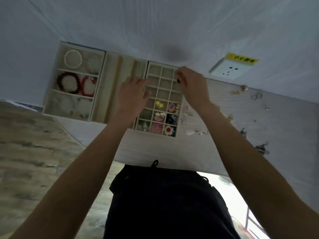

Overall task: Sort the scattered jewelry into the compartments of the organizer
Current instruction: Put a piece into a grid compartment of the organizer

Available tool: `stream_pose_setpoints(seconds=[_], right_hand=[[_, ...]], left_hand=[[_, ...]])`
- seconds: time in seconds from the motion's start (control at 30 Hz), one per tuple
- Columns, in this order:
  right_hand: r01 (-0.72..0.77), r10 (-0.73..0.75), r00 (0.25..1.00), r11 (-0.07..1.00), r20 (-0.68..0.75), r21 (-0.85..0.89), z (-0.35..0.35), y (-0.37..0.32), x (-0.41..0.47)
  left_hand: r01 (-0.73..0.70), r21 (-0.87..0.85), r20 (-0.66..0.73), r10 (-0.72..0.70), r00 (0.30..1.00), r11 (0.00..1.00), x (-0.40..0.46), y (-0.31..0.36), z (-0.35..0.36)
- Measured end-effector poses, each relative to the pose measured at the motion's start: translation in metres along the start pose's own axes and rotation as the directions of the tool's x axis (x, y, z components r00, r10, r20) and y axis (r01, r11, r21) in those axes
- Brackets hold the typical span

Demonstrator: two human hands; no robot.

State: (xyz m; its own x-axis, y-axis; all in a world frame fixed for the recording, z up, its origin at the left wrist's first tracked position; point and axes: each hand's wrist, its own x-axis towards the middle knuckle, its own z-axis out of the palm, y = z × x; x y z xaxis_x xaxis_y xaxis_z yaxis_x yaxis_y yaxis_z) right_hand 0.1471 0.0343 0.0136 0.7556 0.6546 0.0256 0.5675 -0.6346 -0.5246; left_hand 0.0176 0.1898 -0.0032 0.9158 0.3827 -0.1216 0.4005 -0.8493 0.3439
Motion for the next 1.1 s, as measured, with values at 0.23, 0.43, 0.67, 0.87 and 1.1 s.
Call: stream_pose_setpoints(seconds=[0.23, 0.43, 0.67, 0.87, 1.1], right_hand=[[0.266, -0.219, 0.959, 0.913, 0.177, -0.310, 0.025, -0.016, 0.047], [0.156, -0.063, 0.966, 0.918, 0.252, -0.365, 0.031, -0.010, 0.050], [-0.006, -0.020, 0.997, 0.947, -0.076, -0.322, 0.020, -0.002, 0.034], [-0.022, 0.070, 0.992, 0.908, 0.100, -0.418, 0.034, -0.006, 0.043], [-0.187, 0.226, 0.972, 0.907, 0.062, -0.377, 0.041, -0.005, 0.049]], left_hand=[[-0.035, -0.033, -0.035, 0.034, 0.999, 0.999, 0.006, -0.012, 0.000], [-0.029, -0.020, -0.039, 0.028, 0.999, 0.999, 0.006, -0.015, -0.001], [-0.036, -0.009, -0.037, 0.035, 0.999, 0.999, 0.006, -0.017, 0.001], [-0.037, -0.003, -0.052, 0.036, 0.998, 0.999, 0.004, -0.016, 0.001], [-0.046, -0.003, -0.053, 0.045, 0.998, 0.999, 0.005, -0.016, 0.002]])
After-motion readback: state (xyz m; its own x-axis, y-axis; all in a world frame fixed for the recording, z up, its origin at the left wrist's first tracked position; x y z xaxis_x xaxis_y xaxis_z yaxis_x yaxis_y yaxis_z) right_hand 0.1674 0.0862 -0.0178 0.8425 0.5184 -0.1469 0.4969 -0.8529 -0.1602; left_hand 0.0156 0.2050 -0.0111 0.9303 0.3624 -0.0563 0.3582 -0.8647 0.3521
